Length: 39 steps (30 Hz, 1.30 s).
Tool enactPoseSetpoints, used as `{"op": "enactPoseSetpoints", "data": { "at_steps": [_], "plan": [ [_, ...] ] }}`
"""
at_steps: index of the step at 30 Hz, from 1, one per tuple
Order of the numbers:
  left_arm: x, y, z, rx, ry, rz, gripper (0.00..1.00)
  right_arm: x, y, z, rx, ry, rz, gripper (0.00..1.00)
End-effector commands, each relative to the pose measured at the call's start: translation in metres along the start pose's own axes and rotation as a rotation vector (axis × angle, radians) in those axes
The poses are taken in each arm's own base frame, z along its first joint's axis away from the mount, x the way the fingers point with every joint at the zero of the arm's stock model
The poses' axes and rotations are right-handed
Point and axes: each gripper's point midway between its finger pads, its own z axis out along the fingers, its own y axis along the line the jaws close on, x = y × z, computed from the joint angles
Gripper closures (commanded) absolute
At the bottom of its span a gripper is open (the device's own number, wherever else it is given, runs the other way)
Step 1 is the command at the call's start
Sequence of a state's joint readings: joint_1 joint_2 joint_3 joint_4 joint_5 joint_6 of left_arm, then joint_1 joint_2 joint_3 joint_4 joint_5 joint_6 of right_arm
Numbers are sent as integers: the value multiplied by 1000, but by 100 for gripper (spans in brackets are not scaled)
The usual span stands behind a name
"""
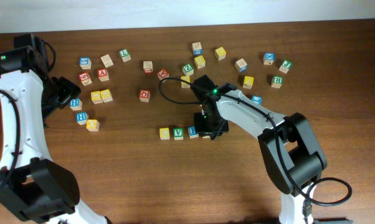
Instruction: Spell out CVPR
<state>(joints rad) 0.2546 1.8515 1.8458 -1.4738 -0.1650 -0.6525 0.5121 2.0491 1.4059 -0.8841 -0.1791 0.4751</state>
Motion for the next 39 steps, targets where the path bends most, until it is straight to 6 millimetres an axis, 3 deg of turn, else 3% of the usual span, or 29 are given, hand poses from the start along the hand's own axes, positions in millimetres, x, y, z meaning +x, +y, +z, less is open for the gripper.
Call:
{"op": "enactPoseSetpoints", "data": {
  "at_steps": [1, 3, 4, 9, 12, 15, 16, 17, 18, 20, 22, 24, 26, 39],
  "plan": [
    [-1, 1, -1, -3, -4, -17, 1, 3, 2, 4, -7, 13, 6, 65],
    [-1, 1, -1, -3, -3, -17, 1, 4, 2, 4, -6, 14, 4, 48],
    [-1, 1, -1, -3, -3, -17, 1, 3, 3, 2, -7, 14, -3, 34],
    [-1, 1, -1, -3, -4, -17, 1, -8, 3, -30, 50, -3, -25, 33],
    [-1, 1, -1, -3, -3, -17, 1, -16, -7, -49, 123, -31, -19, 33],
    [-1, 1, 0, -3, -3, -17, 1, -32, -18, -66, 121, -65, 21, 38],
    [-1, 1, -1, -3, -3, -17, 1, -37, -28, -70, 137, -74, 45, 41],
    [-1, 2, 0, -3, -3, -16, 1, -43, -52, -75, 146, -68, 105, 49],
    [-1, 2, -1, -3, -3, -17, 1, -42, -67, -77, 128, -39, 118, 56],
    [-1, 1, -1, -3, -3, -17, 1, -32, -66, -78, -2, 44, 33, 56],
    [-1, 1, -1, -3, -3, -17, 1, -22, -70, -66, -4, 76, 41, 56],
    [-1, 1, -1, -3, -4, -17, 1, -19, -73, -49, 0, 76, 94, 64],
    [-1, 1, -1, -3, -3, -17, 1, -13, -77, -38, 5, 89, 139, 96],
    [1, -4, -1, 25, 12, -17, 1, -16, -82, -38, 35, 74, 132, 96]
  ]
}}
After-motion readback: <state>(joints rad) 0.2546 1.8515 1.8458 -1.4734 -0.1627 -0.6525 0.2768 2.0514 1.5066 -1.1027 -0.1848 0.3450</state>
